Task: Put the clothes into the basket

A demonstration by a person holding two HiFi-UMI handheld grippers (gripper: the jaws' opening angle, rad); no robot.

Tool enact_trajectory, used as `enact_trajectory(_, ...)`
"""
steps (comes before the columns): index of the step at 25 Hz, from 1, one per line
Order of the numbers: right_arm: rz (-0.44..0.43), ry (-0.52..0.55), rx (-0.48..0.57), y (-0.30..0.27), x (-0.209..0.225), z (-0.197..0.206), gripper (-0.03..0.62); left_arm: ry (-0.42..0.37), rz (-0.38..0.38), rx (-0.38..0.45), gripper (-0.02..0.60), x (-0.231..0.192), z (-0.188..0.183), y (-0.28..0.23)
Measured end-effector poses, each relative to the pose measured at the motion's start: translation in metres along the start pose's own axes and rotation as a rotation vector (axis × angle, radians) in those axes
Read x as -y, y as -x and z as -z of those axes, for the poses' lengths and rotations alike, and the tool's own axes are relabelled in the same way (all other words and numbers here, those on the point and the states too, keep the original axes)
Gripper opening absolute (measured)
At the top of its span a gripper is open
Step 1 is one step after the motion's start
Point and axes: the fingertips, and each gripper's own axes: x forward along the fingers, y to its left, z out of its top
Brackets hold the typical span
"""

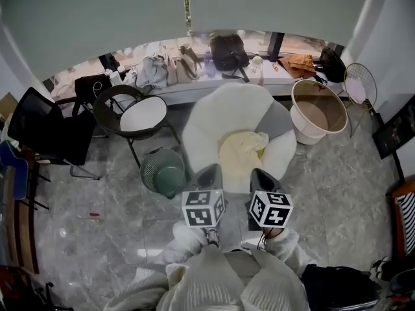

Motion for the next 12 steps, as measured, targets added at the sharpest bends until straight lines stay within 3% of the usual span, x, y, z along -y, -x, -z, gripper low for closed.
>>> enact_trajectory(12,0.092,-0.02,-0.038,-0.064,0.014,-0.013,0.025,0.029,0.053,-0.058,-0.005,-0.042,-0.013,-0.075)
